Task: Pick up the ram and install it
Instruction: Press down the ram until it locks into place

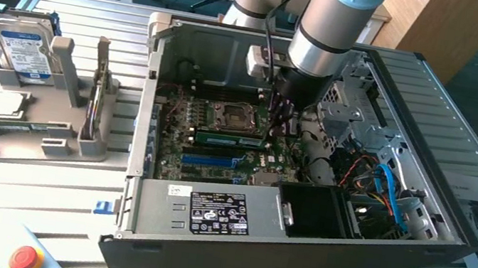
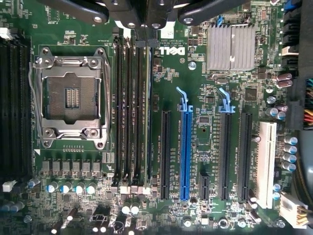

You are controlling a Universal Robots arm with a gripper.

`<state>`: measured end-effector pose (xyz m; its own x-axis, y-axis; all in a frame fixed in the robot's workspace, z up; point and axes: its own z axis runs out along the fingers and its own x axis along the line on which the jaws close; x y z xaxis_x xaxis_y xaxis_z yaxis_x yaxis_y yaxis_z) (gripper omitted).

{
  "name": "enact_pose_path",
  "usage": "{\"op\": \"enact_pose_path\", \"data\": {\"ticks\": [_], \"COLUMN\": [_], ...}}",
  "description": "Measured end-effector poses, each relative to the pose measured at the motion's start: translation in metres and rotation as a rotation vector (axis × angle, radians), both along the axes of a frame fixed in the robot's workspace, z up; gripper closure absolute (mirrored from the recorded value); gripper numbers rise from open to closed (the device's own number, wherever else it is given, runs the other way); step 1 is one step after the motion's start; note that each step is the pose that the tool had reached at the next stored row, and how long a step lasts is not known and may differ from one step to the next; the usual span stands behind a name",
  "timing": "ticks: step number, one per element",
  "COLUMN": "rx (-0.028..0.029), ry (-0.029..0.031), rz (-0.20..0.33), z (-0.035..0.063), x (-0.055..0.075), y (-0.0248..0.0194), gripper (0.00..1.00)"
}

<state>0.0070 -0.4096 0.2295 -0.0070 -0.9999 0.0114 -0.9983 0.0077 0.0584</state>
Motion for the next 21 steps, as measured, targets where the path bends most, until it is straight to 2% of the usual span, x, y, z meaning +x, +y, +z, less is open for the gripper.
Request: {"op": "enact_pose_path", "data": {"ticks": [6, 15, 21], "rx": [0.0000, 0.0001, -0.0001], "ry": [0.0000, 0.0000, 0.0001], "rz": [0.000, 0.000, 0.000], "z": [0.0071, 0.0077, 0.0076], "x": [0.000, 0.000, -0.018], "y": [0.0000, 0.0000, 0.0000], "gripper": [0.89, 0.89, 0.89]}}
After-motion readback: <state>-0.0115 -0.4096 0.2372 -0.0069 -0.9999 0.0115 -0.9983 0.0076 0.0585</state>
